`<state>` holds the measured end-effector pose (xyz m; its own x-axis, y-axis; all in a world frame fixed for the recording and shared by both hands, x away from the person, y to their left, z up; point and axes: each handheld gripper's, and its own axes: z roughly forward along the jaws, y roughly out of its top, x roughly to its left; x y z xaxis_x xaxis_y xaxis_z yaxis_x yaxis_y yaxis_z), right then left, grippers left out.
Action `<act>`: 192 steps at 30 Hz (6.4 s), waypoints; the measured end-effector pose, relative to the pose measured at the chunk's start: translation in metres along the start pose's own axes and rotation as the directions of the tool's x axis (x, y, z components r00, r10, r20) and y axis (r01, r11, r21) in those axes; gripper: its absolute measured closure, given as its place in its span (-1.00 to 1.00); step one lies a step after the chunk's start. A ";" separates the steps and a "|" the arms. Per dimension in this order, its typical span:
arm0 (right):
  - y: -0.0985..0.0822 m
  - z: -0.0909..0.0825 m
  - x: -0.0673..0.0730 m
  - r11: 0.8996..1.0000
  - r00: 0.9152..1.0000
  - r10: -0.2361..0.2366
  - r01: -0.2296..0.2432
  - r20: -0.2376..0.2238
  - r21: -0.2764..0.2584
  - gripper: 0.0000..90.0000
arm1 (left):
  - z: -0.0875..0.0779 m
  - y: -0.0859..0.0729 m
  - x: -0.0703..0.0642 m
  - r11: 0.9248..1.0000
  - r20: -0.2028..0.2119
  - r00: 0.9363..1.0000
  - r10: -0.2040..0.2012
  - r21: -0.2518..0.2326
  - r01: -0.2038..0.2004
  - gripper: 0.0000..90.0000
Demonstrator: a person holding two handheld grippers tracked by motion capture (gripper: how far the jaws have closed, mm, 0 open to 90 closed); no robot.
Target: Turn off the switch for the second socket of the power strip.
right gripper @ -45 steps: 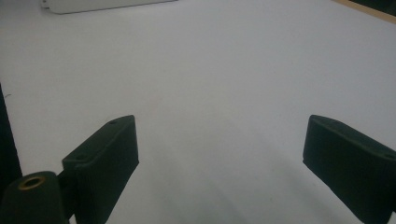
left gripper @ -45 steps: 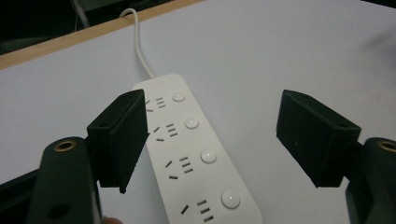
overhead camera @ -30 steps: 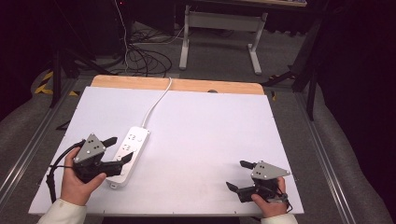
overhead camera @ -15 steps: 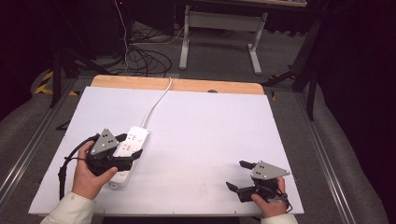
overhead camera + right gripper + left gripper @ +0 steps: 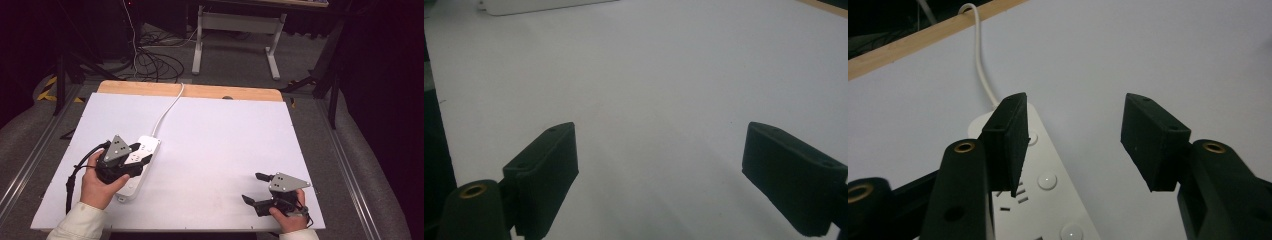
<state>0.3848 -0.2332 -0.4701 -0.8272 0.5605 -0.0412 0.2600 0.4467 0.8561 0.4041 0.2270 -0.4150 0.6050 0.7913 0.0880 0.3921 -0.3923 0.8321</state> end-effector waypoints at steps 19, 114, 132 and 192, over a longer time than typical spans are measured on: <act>0.000 0.000 0.000 1.000 1.000 -0.001 0.001 -0.011 0.002 -0.65 | 0.019 0.006 0.013 0.985 0.062 0.994 -0.086 0.154 0.076 1.00; 0.000 0.002 0.000 1.000 1.000 0.000 0.000 -0.025 0.009 -0.65 | 0.055 -0.003 0.017 0.922 -0.028 0.997 -0.066 0.380 0.071 1.00; 0.000 0.002 0.000 1.000 1.000 0.002 -0.001 -0.025 0.010 -0.65 | 0.055 -0.005 0.016 0.926 -0.032 0.997 -0.072 0.369 0.079 1.00; -0.001 0.001 -0.002 1.000 1.000 0.002 -0.002 -0.021 0.005 -0.65 | -0.020 0.012 0.007 0.999 0.043 0.999 -0.029 0.016 0.028 -0.44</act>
<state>0.3866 -0.2335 -0.4713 -0.8368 0.5467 -0.0289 0.2638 0.4490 0.8537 0.3989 0.2369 -0.3935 0.6226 0.7815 0.0400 0.4204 -0.3772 0.8252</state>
